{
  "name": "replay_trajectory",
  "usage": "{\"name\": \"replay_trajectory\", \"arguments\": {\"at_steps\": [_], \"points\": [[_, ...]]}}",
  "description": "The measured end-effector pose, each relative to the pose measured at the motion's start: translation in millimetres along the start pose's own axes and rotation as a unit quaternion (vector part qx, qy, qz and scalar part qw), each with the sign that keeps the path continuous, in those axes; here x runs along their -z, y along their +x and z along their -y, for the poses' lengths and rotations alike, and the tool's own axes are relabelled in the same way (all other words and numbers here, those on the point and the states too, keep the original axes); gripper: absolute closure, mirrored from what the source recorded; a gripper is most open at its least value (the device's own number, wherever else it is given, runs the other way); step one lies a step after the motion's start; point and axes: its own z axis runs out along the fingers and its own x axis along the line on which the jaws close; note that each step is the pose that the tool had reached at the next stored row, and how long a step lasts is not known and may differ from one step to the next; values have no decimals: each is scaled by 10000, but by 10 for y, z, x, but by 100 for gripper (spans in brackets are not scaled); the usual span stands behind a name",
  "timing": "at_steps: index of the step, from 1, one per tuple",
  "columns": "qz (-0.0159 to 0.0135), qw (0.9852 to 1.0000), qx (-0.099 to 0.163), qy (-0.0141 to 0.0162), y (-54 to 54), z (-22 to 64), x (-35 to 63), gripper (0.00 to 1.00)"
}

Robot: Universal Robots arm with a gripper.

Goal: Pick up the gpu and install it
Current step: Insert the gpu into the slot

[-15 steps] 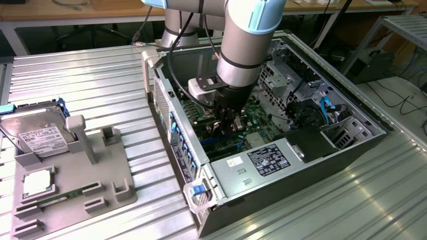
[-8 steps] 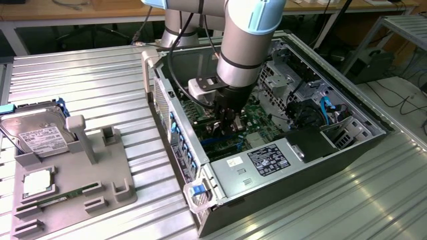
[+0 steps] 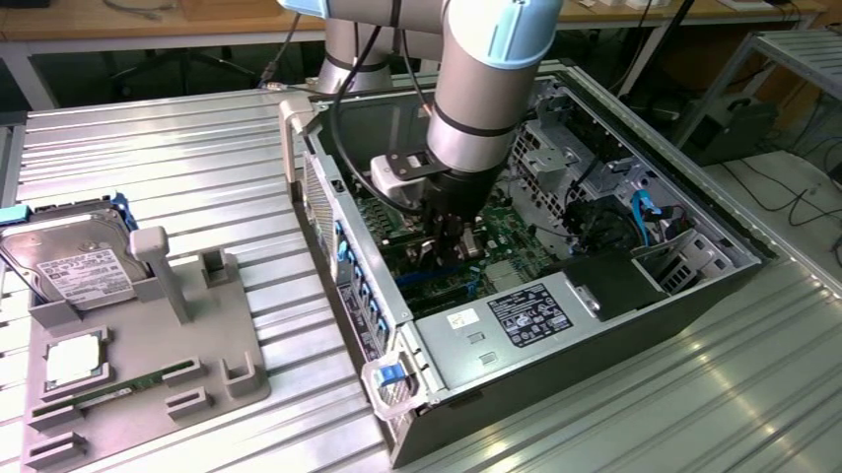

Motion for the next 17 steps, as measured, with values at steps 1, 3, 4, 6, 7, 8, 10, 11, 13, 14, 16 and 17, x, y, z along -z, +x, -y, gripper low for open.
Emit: {"name": "replay_trajectory", "arguments": {"at_steps": [1,3,4,6,7,8,10,11,13,14,16,17], "points": [[-1,10000,0,0,0,-3,1,71],[0,10000,0,0,1,-16,0,71],[0,10000,0,0,1,-20,0,71],[0,10000,1,0,1,-21,-1,71],[-1,10000,1,0,1,-22,-2,71],[-1,10000,0,0,1,-22,-4,71],[-1,10000,1,0,0,-22,-7,71],[0,10000,0,0,0,-22,-9,71],[1,10000,0,1,0,-22,-19,71],[0,10000,0,1,0,-22,-26,71],[-1,10000,0,0,0,-23,-33,71],[0,10000,1,1,0,-23,-37,71]]}}
